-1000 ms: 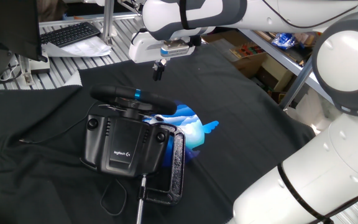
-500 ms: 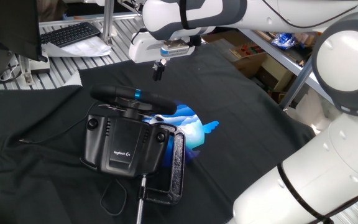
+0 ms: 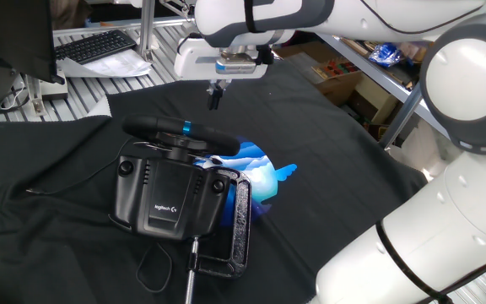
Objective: Rotate the steering wheel 90 degrees clockwise
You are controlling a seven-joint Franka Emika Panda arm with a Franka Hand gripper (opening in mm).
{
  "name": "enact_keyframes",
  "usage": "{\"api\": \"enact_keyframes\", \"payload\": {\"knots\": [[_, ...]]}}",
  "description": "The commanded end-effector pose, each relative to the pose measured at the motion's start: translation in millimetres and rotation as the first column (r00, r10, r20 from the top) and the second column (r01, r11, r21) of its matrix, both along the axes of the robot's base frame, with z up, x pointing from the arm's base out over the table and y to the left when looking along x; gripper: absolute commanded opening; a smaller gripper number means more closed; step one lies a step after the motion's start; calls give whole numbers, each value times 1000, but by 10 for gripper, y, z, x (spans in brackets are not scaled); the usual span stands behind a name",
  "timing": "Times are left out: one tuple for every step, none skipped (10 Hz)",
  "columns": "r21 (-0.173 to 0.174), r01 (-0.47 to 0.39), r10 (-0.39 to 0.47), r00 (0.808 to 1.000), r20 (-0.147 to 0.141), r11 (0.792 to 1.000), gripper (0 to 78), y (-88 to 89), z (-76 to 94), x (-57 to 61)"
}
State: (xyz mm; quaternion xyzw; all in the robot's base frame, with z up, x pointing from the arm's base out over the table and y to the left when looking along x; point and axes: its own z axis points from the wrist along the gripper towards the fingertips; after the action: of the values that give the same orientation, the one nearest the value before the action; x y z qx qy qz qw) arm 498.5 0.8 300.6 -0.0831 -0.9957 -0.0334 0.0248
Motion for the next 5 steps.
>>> {"api": "enact_keyframes", "payload": {"knots": [[63,2,1,999,-52,998,0,21,100,-53],[78,5,0,998,-66,997,0,38,134,-87],[87,2,5,996,-85,996,0,54,152,-108],[96,2,6,996,-91,995,0,61,153,-114],[103,12,0,993,-116,995,0,103,158,-135]]}}
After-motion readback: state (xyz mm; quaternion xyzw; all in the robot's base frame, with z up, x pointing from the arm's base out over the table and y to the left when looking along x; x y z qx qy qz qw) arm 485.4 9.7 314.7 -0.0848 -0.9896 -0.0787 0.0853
